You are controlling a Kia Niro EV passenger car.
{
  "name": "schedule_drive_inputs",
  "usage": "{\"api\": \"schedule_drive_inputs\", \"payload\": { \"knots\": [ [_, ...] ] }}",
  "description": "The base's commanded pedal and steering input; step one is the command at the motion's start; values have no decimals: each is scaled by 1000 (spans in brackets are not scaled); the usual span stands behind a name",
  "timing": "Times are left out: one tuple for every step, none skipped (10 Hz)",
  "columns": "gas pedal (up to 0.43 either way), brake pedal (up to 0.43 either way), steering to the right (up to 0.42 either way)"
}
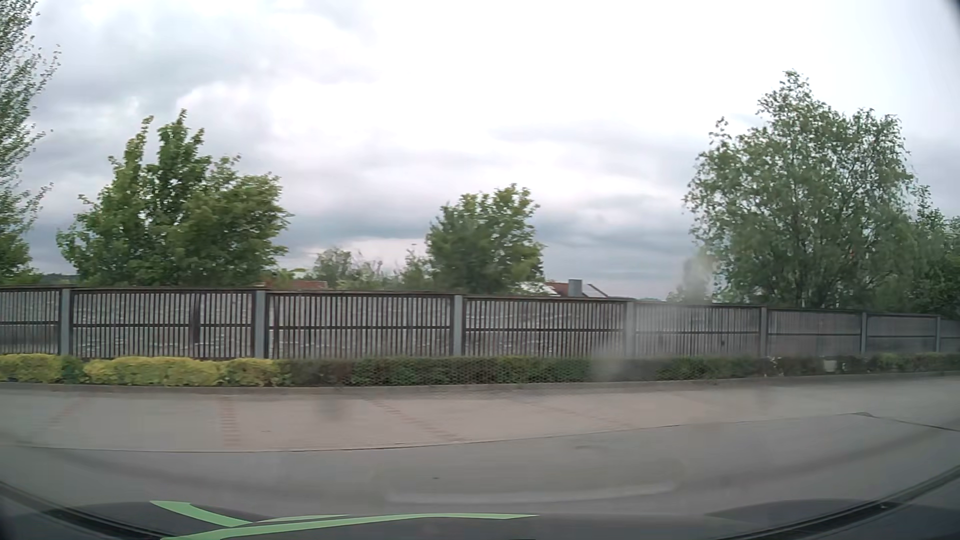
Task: Follow the waypoints while adhering to traffic rules and regulations
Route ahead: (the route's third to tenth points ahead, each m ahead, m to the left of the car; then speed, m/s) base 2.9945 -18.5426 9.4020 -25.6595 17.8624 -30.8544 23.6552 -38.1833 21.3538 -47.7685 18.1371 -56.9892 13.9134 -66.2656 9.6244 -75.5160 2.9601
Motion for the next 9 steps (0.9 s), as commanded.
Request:
{"api": "schedule_drive_inputs", "payload": {
  "knots": [
    [28,0,759],
    [28,0,759],
    [28,0,758],
    [28,0,758],
    [28,0,757],
    [28,0,756],
    [39,0,752],
    [39,0,747],
    [39,0,739]
  ]
}}
